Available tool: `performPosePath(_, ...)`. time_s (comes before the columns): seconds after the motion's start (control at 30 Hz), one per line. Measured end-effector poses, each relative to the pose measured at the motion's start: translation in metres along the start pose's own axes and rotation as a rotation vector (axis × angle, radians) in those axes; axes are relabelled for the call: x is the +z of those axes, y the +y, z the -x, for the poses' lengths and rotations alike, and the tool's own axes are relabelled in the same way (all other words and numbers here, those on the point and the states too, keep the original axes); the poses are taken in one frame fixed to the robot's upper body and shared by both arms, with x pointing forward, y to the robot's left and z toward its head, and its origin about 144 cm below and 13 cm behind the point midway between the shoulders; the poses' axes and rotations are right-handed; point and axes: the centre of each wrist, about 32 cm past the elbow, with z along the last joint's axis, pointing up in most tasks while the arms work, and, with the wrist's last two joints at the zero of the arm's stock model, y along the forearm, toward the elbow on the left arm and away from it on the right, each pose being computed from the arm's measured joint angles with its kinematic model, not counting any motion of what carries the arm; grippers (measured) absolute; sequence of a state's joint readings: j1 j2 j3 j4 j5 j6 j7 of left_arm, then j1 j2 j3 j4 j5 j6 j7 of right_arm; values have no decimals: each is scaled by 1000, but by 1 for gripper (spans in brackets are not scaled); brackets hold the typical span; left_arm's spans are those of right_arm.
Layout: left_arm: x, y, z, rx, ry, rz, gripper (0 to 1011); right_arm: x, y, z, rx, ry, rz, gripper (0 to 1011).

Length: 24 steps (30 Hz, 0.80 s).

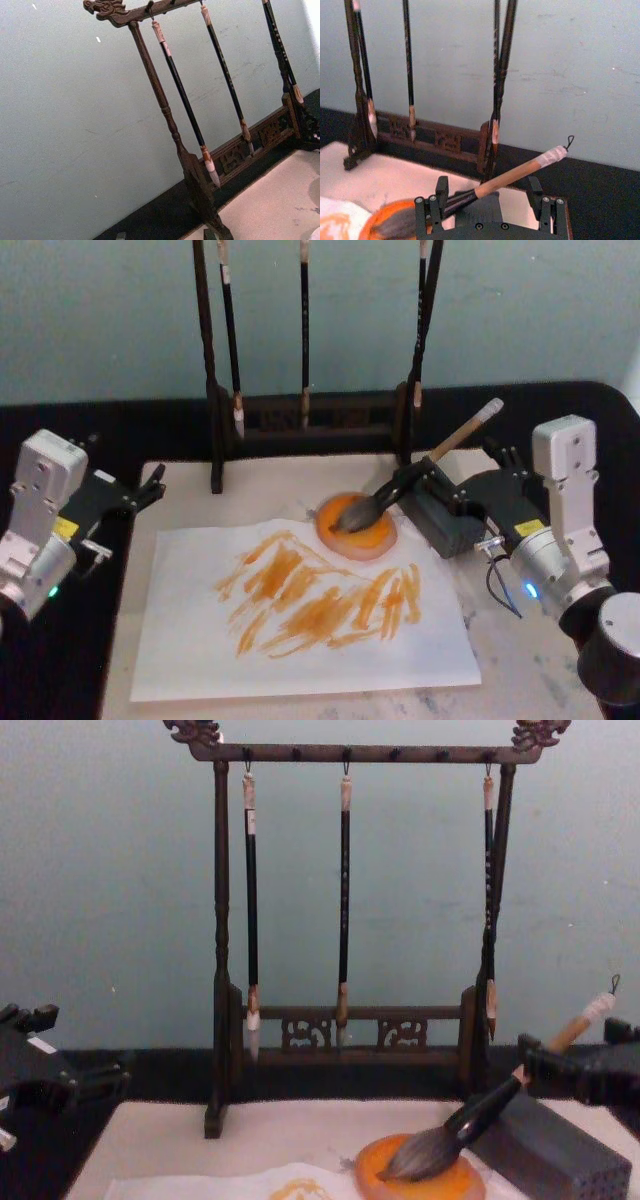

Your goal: Pick up the brush from the inkstone, write on the paper, then place the brush back to its original position.

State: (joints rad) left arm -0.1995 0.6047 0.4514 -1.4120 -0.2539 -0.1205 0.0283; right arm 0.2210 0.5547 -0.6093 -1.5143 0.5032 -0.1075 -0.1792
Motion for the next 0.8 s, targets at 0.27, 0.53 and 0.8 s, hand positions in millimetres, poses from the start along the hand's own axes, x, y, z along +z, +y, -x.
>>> performPosePath(0.27, 0, 0, 0, 0, 0, 0, 1001, -12, 1, 6, -10, -75, 12, 1000)
performPosePath(0.53, 0, 0, 0, 0, 0, 0, 1001, -13, 1, 7, -12, -82, 16, 1000)
performPosePath(0.8, 0, 0, 0, 0, 0, 0, 1001, -12, 1, 6, -12, -81, 15, 1000)
